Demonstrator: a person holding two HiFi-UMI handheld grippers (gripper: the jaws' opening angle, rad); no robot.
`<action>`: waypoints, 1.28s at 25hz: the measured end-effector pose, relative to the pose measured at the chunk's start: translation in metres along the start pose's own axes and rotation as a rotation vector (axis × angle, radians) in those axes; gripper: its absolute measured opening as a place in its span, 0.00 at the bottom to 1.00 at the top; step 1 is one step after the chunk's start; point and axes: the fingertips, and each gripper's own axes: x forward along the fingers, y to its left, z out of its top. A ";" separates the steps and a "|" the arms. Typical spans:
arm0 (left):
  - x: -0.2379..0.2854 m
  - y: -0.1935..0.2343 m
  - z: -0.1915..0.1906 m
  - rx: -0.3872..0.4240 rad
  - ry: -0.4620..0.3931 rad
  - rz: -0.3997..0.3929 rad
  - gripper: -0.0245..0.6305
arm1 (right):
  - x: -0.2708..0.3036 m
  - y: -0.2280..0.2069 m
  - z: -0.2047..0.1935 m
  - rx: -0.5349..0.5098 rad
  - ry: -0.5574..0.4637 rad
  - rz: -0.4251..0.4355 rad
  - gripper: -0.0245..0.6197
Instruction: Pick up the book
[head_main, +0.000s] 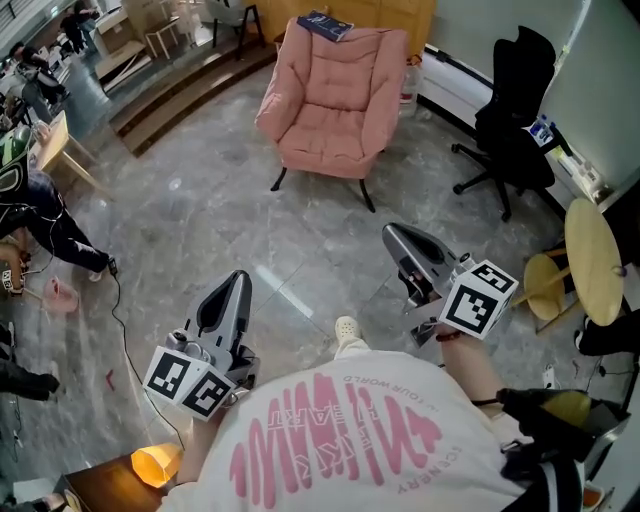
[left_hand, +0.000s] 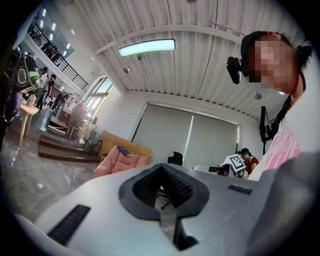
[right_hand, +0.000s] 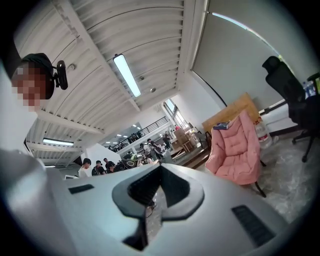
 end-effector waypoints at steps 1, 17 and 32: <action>0.010 0.002 -0.001 -0.012 0.003 -0.006 0.05 | 0.005 -0.008 0.003 -0.002 0.006 0.002 0.05; 0.141 0.042 0.008 -0.024 0.017 0.039 0.05 | 0.074 -0.126 0.059 0.019 0.051 0.017 0.05; 0.213 0.052 0.007 0.012 0.010 0.044 0.05 | 0.095 -0.191 0.083 0.035 0.061 0.022 0.05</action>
